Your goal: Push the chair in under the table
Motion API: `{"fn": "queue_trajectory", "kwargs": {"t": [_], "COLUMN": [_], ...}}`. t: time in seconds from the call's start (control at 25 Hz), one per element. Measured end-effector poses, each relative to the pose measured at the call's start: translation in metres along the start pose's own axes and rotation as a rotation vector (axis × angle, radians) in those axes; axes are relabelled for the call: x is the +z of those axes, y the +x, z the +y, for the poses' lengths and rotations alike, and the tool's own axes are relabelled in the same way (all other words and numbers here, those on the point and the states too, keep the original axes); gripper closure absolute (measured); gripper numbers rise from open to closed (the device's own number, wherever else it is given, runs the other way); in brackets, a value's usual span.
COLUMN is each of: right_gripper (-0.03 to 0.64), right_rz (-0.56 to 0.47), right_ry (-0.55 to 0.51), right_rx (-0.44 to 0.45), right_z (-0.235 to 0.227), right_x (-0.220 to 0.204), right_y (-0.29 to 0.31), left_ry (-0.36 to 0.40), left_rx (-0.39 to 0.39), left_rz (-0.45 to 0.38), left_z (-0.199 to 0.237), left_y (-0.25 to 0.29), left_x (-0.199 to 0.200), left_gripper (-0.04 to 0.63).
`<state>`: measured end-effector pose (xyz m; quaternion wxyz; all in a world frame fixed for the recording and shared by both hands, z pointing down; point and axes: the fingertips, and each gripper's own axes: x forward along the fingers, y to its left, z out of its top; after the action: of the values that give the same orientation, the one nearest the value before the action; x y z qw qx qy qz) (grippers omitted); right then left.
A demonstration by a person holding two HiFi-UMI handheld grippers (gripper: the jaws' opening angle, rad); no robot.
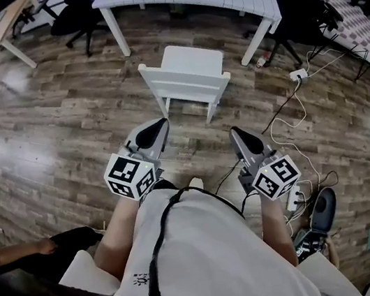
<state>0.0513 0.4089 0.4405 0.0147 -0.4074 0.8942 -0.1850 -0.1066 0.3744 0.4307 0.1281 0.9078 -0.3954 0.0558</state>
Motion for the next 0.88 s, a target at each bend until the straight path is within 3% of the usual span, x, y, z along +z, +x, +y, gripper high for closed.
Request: {"fn": "queue_trajectory", "kwargs": {"t": [0.52, 0.88], "right_gripper": [0.611, 0.611], "right_rz": [-0.001, 0.008], "right_ry": [-0.002, -0.004], "right_rx": [0.044, 0.019], "right_z": [-0.006, -0.019], "right_x": [0.002, 0.001], "right_y": [-0.001, 0.015], "left_ry": [0.011, 0.020], "left_rx": [0.061, 0.042], "left_rz": [0.018, 0.027], "left_z": [-0.001, 0.014], "left_y": [-0.001, 0.018], "left_x": [-0.003, -0.004], "left_gripper": [0.588, 0.588]}}
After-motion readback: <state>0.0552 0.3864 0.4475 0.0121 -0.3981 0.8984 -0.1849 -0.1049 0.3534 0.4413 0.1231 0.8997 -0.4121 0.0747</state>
